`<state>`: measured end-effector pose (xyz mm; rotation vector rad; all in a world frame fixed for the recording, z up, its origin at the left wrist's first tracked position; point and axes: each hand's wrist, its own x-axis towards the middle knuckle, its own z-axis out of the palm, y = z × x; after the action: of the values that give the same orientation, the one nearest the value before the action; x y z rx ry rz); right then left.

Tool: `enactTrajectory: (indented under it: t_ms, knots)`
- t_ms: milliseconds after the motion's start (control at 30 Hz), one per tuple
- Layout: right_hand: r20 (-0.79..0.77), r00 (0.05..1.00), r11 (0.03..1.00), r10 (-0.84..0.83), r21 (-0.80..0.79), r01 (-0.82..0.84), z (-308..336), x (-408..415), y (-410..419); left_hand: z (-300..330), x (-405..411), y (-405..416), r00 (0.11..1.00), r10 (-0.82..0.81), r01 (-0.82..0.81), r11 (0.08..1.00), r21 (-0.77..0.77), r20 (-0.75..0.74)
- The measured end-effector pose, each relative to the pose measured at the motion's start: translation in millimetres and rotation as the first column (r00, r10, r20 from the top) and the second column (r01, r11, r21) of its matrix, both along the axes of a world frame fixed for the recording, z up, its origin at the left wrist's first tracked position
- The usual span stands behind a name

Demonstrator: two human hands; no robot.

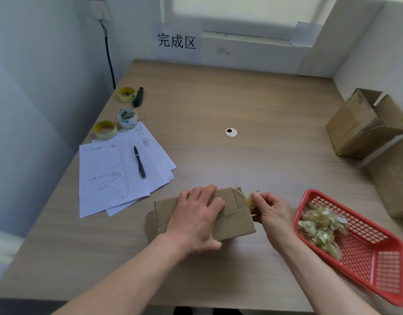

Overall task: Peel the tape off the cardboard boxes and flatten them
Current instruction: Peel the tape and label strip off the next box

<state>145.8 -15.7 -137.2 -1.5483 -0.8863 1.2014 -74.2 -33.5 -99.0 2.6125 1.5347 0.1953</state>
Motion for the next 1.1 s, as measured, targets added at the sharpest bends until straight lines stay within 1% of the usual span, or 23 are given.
enactTrajectory:
  t_ms: [100,300,533,567,633,667,700,733,767,800,867,900,933,1000,1033,1100]
  knots:
    - [-0.027,1.0,0.999,0.003,-0.047,-0.004,3.2,-2.5,6.0,-2.1,-0.7,-0.8,1.0,-0.009,0.009,1.0,0.004,0.005]
    - [-0.014,1.0,0.985,0.016,-0.173,-0.019,20.6,-6.2,28.3,-3.1,-3.3,-1.7,0.999,-0.034,0.034,0.999,0.01,0.021]
    - [0.123,0.992,0.979,0.008,-0.202,0.017,28.1,-19.7,43.8,-3.1,-7.5,0.2,0.998,-0.05,0.049,0.999,0.016,0.044]
    - [0.089,0.996,0.976,0.012,-0.218,0.008,29.7,-21.3,43.0,-3.6,-8.9,1.2,0.998,-0.05,0.049,0.999,0.013,0.044]
    - [-0.099,0.993,0.976,0.065,-0.202,-0.084,32.5,-18.8,38.7,-3.4,-12.1,4.8,0.998,-0.049,0.049,0.999,-0.001,0.045]
    - [-0.173,0.976,0.971,0.133,-0.172,-0.163,32.9,-14.1,35.8,-2.7,-13.3,7.4,0.998,-0.049,0.049,0.999,-0.009,0.045]
    - [-0.21,0.954,0.96,0.212,-0.139,-0.244,36.3,-10.7,31.8,-1.9,-14.4,10.1,0.998,-0.047,0.048,0.999,-0.018,0.045]
    - [-0.189,0.941,0.947,0.28,-0.105,-0.303,36.1,-6.6,28.9,-1.2,-15.3,12.4,0.998,-0.045,0.046,0.999,-0.025,0.047]
    - [-0.124,0.937,0.937,0.328,-0.088,-0.339,37.0,-4.8,26.8,-0.7,-16.3,14.5,0.998,-0.046,0.047,0.998,-0.031,0.047]
    - [-0.02,0.939,0.937,0.342,-0.062,-0.343,36.5,-3.7,25.9,-0.1,-17.3,16.4,0.998,-0.05,0.052,0.998,-0.036,0.047]
    - [0.201,0.927,0.945,0.317,0.021,-0.328,37.5,-3.9,26.0,1.1,-19.5,19.2,0.997,-0.06,0.063,0.997,-0.044,0.053]
    - [0.285,0.909,0.939,0.303,0.074,-0.337,38.3,-3.3,26.7,2.3,-20.6,19.8,0.996,-0.069,0.072,0.996,-0.049,0.058]
    - [0.335,0.894,0.926,0.296,0.13,-0.356,38.0,-1.1,27.8,3.6,-21.7,20.1,0.995,-0.086,0.089,0.995,-0.05,0.057]
    - [0.374,0.887,0.91,0.272,0.199,-0.363,41.6,2.5,32.9,4.5,-24.2,18.8,0.989,-0.144,0.145,0.989,-0.037,0.037]
    - [0.367,0.889,0.911,0.276,0.195,-0.363,45.2,3.0,37.1,3.9,-25.3,16.8,0.986,-0.166,0.167,0.985,-0.03,0.031]
    - [0.334,0.881,0.91,0.336,0.125,-0.395,49.9,1.8,46.1,2.9,-26.7,13.6,0.984,-0.174,0.175,0.984,-0.028,0.04]
